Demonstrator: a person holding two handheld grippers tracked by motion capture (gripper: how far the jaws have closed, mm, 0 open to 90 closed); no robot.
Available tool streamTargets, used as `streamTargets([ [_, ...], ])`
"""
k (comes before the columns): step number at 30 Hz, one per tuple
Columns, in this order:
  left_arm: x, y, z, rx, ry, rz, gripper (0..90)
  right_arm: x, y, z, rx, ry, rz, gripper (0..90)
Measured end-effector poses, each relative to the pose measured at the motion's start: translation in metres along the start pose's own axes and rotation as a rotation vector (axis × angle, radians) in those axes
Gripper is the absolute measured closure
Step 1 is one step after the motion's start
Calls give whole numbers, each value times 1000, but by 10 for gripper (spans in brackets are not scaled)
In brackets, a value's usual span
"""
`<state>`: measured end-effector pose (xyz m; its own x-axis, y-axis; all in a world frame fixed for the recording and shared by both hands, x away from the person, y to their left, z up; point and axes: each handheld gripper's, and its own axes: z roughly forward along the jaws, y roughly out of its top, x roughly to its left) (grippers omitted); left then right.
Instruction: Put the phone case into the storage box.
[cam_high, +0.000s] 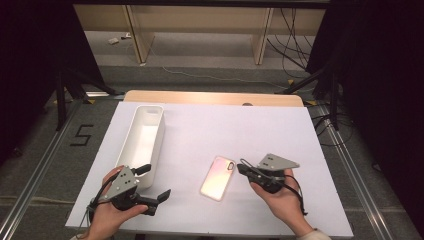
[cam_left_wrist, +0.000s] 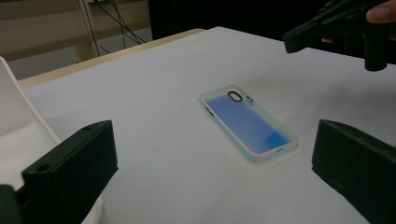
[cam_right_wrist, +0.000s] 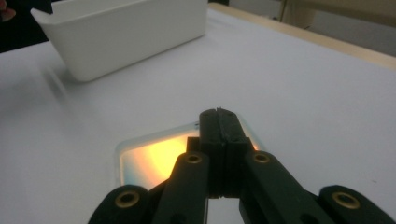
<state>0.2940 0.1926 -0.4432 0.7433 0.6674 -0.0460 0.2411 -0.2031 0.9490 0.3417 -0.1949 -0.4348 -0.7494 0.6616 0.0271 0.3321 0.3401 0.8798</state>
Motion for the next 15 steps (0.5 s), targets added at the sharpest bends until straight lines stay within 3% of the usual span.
streamTargets([
  [5,1,0,0,2,0,16,0,16,14,46,105,78,-40,900],
  [6,0,-1,0,2,5,-1,0,16,14,46,105,78,-40,900],
  [15,0,-1,0,2,-1,8,0,41,21,93,229,134,-79,900],
])
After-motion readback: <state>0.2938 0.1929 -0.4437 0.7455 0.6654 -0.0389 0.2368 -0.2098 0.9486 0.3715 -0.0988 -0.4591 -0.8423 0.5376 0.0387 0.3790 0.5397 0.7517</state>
